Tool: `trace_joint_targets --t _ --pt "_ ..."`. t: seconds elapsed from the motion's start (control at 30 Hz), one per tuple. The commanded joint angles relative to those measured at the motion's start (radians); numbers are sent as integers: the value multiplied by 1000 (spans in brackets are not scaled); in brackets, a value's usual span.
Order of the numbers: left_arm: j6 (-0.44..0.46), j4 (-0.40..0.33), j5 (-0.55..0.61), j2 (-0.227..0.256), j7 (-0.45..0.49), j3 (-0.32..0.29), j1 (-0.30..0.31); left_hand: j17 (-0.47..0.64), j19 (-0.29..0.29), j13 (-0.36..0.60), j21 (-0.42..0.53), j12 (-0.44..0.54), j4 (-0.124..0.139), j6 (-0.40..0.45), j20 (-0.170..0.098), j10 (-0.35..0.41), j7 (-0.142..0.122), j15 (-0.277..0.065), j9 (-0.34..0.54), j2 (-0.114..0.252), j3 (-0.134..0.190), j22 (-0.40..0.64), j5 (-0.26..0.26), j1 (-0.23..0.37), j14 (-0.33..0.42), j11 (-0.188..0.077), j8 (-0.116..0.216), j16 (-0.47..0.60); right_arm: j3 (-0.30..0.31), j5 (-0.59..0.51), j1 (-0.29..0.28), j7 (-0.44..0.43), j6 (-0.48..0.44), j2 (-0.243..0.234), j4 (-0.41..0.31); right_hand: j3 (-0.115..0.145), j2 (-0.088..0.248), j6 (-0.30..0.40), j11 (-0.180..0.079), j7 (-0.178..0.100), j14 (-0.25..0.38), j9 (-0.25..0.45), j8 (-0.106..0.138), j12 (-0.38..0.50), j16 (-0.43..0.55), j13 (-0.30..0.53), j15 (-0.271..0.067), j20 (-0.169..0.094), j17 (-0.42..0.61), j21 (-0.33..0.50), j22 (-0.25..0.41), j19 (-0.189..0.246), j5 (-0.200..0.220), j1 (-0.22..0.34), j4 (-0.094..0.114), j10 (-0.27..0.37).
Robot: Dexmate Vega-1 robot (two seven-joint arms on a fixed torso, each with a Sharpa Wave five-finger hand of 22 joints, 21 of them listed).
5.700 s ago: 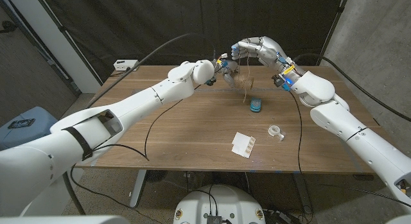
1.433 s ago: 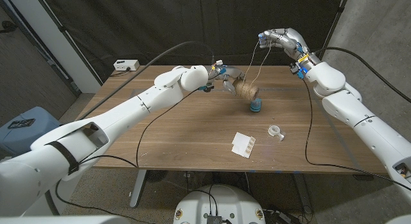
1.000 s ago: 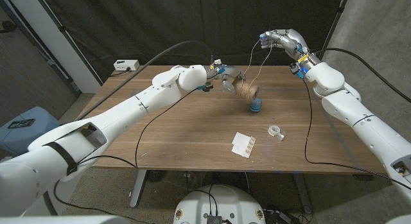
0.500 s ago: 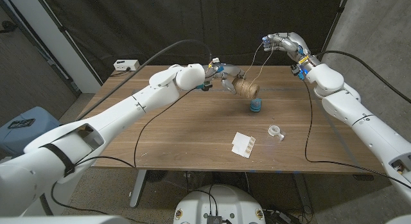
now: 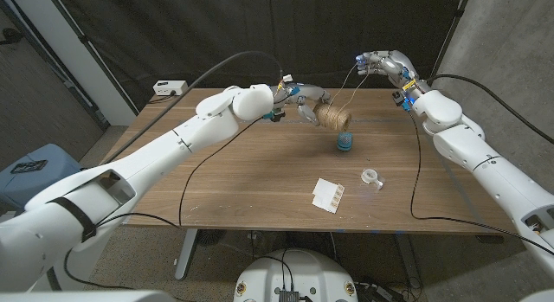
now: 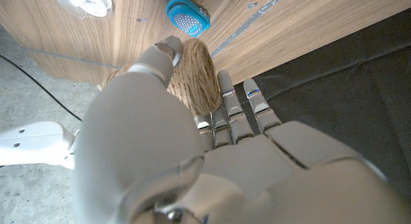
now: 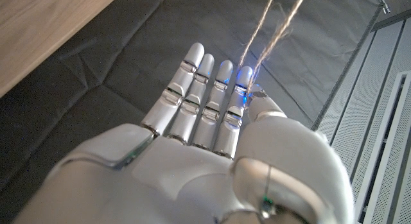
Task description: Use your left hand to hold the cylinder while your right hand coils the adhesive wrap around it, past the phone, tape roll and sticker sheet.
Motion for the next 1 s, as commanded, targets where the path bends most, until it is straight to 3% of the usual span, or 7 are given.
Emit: trace_joint_targets --t 0.03,1.0 --pt "-6 -35 -38 19 5 -34 17 0 -4 17 9 4 21 116 -6 100 -65 -4 26 57 22 2 3 33 9 -89 269 0 -14 10 7 8 -15 10 42 0 0 7 -3 -6 13 4 -6 0 -2 3 -141 -82 4 6 5 -4 1 8 2 8" --pt "-25 -65 -109 47 -5 -80 20 4 -7 20 13 3 20 118 -5 100 -62 -2 21 60 20 0 3 34 8 -89 273 -1 -50 28 24 32 -27 49 134 2 3 9 -3 -7 14 5 -10 -3 -6 7 -143 -83 6 9 5 -8 1 14 2 8"
